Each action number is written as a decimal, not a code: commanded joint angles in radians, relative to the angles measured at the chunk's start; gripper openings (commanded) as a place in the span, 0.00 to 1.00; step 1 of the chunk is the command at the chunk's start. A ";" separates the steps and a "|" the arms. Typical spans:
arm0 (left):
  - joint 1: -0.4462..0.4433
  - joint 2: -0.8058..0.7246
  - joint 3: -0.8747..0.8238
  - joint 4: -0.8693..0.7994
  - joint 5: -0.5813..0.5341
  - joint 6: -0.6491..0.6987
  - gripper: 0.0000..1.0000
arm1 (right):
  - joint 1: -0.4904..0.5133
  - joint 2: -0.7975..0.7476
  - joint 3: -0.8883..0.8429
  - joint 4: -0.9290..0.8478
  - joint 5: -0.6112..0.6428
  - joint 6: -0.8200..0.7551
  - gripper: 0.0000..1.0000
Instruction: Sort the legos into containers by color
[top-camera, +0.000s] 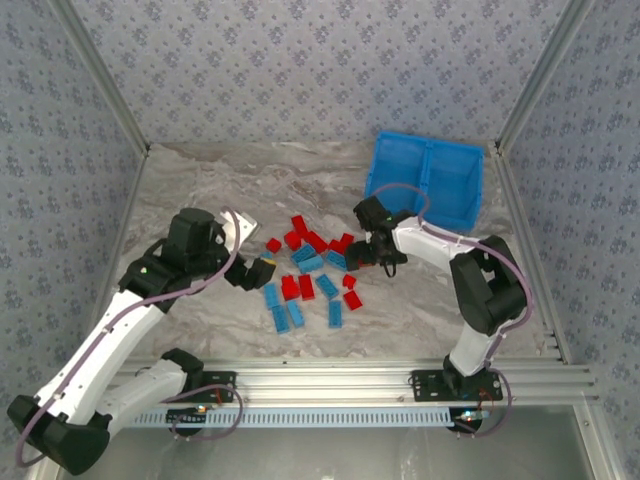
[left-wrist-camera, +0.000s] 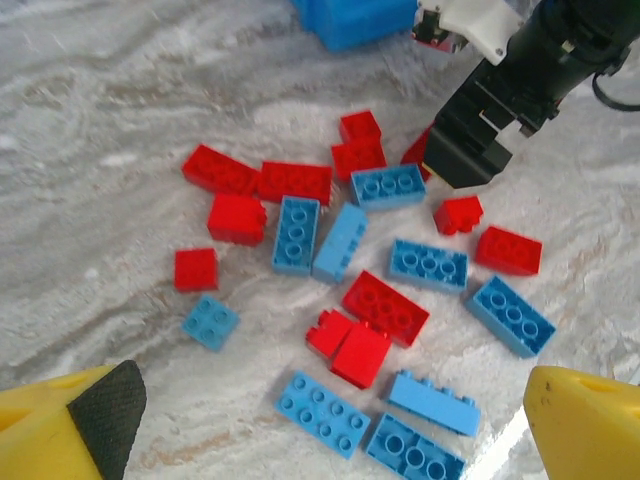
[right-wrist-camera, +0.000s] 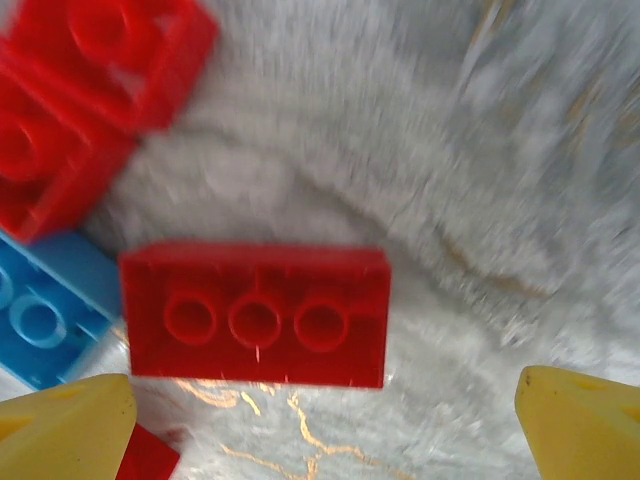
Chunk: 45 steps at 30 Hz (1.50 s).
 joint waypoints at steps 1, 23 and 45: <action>-0.004 0.013 -0.003 -0.005 0.036 0.035 0.99 | 0.001 0.029 -0.009 0.052 -0.020 -0.026 1.00; -0.004 -0.048 -0.062 0.038 -0.026 0.017 0.99 | 0.025 -0.066 -0.026 0.121 0.037 0.015 0.58; -0.004 -0.216 -0.124 0.165 0.103 -0.007 0.99 | -0.550 0.181 0.509 0.093 0.103 0.148 0.54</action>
